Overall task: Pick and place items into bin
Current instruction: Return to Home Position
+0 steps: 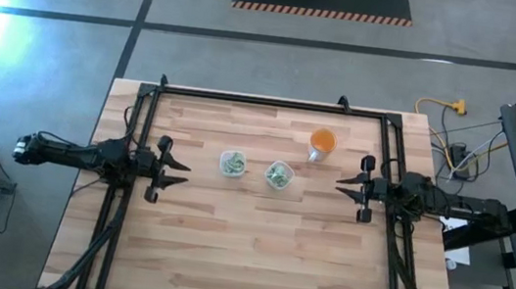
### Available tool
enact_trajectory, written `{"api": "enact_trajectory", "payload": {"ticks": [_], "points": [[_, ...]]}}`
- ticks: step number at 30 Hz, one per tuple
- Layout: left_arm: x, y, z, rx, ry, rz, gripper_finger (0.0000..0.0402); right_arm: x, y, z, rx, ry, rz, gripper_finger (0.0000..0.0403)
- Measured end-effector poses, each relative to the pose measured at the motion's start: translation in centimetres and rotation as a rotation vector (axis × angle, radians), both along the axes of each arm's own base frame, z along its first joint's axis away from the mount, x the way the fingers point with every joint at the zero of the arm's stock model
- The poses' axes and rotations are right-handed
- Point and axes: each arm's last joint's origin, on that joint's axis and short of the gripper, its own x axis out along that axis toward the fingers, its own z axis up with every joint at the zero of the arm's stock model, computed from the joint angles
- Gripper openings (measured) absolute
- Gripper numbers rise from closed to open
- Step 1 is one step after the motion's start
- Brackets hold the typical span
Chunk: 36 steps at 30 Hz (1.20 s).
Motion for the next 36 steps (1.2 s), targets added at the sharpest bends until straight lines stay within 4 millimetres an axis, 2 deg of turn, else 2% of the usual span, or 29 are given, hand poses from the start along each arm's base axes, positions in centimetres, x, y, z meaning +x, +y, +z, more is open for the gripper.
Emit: {"api": "enact_trajectory", "payload": {"ticks": [36], "points": [[0.59,-0.03,-0.85,0.006,0.097,0.001,0.0118,0.00,0.00,0.00,0.000,0.001,0.000,0.0068]]}}
